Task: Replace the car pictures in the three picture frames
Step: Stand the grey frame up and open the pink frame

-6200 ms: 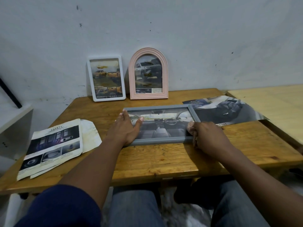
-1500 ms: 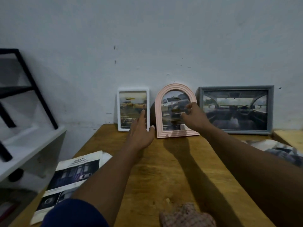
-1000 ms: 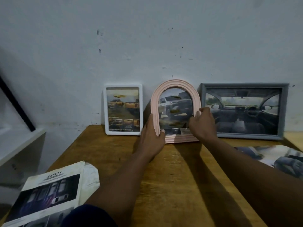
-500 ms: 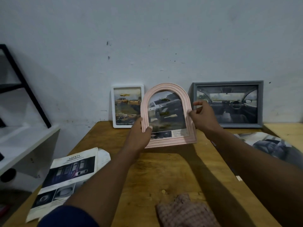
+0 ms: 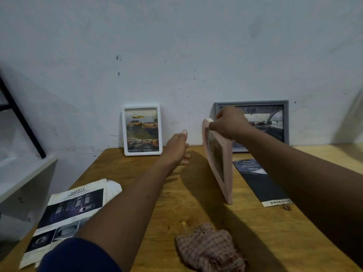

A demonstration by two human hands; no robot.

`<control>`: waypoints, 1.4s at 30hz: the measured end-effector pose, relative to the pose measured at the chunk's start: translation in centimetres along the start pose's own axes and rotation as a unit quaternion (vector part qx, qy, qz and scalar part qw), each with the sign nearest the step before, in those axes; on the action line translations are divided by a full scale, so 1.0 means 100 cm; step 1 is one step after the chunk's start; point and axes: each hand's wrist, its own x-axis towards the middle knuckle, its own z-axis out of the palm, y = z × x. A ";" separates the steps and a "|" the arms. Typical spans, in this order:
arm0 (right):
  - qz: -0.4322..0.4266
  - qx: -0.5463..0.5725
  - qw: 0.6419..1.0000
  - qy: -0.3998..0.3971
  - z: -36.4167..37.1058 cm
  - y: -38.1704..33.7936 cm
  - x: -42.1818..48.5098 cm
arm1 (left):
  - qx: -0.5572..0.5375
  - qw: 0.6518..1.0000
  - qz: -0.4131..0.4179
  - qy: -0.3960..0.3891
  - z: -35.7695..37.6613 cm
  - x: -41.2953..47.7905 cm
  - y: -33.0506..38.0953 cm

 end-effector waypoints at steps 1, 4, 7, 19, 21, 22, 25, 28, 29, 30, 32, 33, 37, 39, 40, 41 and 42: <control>0.004 0.028 0.999 -0.022 0.007 -0.005 -0.002 | -0.042 0.999 -0.006 0.002 -0.003 0.000 0.006; 0.032 0.123 0.988 -0.083 0.026 -0.019 -0.007 | -0.100 0.995 -0.015 0.017 -0.018 0.000 0.011; 0.004 0.052 0.994 -0.092 0.047 -0.012 -0.006 | -0.046 0.998 -0.036 0.037 -0.034 0.000 0.001; -0.007 -0.151 0.981 -0.119 0.121 0.101 -0.028 | 0.294 0.955 -0.028 0.031 -0.025 0.001 -0.091; -0.022 -0.162 0.980 -0.109 0.125 0.103 -0.025 | 0.374 0.926 0.012 0.058 -0.024 0.009 -0.097; -0.029 -0.164 0.980 -0.104 0.126 0.102 -0.022 | 0.386 0.920 0.029 0.064 -0.024 0.014 -0.101; -0.047 -0.164 0.979 -0.113 0.131 0.095 -0.007 | 0.349 0.935 0.059 0.029 -0.020 0.021 -0.113; -0.053 -0.158 0.975 -0.144 0.138 0.092 0.007 | 0.338 0.939 0.056 0.008 -0.014 0.022 -0.125; -0.055 -0.160 0.974 -0.150 0.141 0.092 0.010 | 0.330 0.943 0.053 0.014 -0.013 0.022 -0.127; -0.059 -0.164 0.973 -0.153 0.144 0.093 0.012 | 0.319 0.946 0.050 0.022 -0.012 0.024 -0.129; -0.074 -0.171 0.972 -0.146 0.152 0.094 0.015 | 0.316 0.948 0.044 0.023 -0.012 0.025 -0.130; -0.086 -0.173 0.971 -0.141 0.155 0.095 0.017 | 0.318 0.947 0.039 0.020 -0.012 0.025 -0.130; -0.122 -0.170 0.963 -0.170 0.162 0.091 0.030 | 0.327 0.944 0.028 0.012 -0.012 0.023 -0.128; -0.123 -0.174 0.960 -0.183 0.167 0.086 0.034 | 0.324 0.946 0.023 0.014 -0.012 0.023 -0.127; -0.124 -0.177 0.959 -0.183 0.171 0.084 0.034 | 0.323 0.946 0.022 0.015 -0.012 0.023 -0.127; -0.127 -0.181 0.959 -0.176 0.175 0.084 0.034 | 0.324 0.946 0.021 0.015 -0.012 0.023 -0.127; -0.131 -0.182 0.960 -0.165 0.178 0.084 0.034 | 0.325 0.945 0.019 0.015 -0.011 0.022 -0.127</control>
